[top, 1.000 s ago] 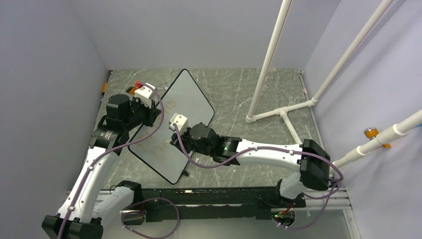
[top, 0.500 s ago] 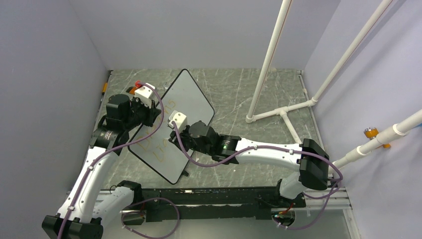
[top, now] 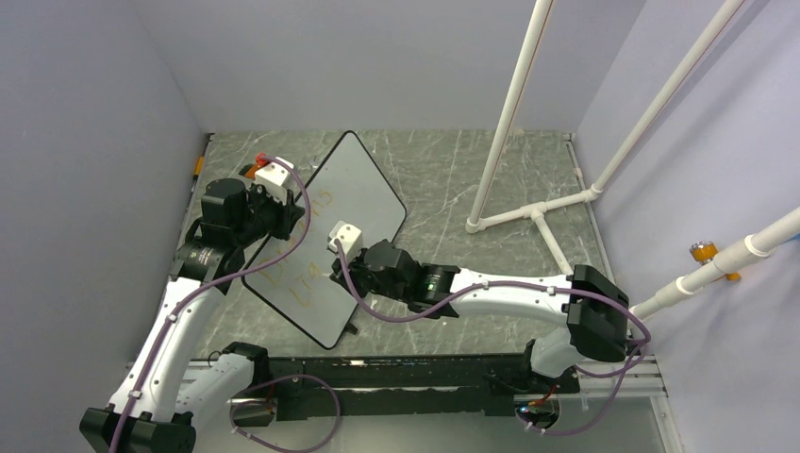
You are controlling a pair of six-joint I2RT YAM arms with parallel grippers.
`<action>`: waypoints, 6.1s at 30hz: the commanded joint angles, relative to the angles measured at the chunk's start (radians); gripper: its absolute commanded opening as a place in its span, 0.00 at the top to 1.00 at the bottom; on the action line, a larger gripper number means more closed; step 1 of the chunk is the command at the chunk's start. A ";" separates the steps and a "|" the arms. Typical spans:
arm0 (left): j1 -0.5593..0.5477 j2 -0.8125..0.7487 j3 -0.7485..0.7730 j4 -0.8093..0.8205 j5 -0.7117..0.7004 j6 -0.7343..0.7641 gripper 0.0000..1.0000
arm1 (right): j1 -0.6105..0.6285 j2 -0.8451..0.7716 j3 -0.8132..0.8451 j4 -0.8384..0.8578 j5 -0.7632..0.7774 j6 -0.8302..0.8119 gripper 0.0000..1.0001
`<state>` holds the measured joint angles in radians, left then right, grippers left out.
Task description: Write a sentence on the whiteboard
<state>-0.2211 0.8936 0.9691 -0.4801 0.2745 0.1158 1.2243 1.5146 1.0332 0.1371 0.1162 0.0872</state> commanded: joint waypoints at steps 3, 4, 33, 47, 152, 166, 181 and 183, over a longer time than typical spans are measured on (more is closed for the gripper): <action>-0.021 0.016 -0.030 -0.145 0.061 0.078 1.00 | -0.001 -0.018 -0.049 0.013 -0.023 0.034 1.00; -0.021 0.016 -0.031 -0.144 0.061 0.078 1.00 | -0.002 -0.021 -0.053 0.013 -0.023 0.036 1.00; -0.021 0.010 -0.032 -0.147 0.061 0.079 1.00 | 0.006 -0.028 0.057 -0.017 -0.070 0.021 1.00; -0.020 0.010 -0.032 -0.147 0.055 0.080 1.00 | 0.006 -0.121 0.059 -0.040 -0.038 0.006 1.00; -0.021 -0.001 -0.031 -0.144 0.057 0.079 1.00 | -0.075 0.037 0.179 -0.059 0.012 0.055 1.00; -0.021 0.002 -0.032 -0.145 0.057 0.079 1.00 | -0.092 0.042 0.166 -0.064 -0.003 0.068 1.00; -0.021 0.005 -0.032 -0.144 0.054 0.080 1.00 | -0.094 0.017 0.082 -0.052 -0.016 0.088 1.00; -0.021 0.006 -0.032 -0.144 0.054 0.080 1.00 | -0.092 0.014 0.070 -0.049 -0.018 0.091 1.00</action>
<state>-0.2211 0.8864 0.9688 -0.4881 0.2729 0.1184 1.1366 1.5372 1.1343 0.0624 0.1013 0.1619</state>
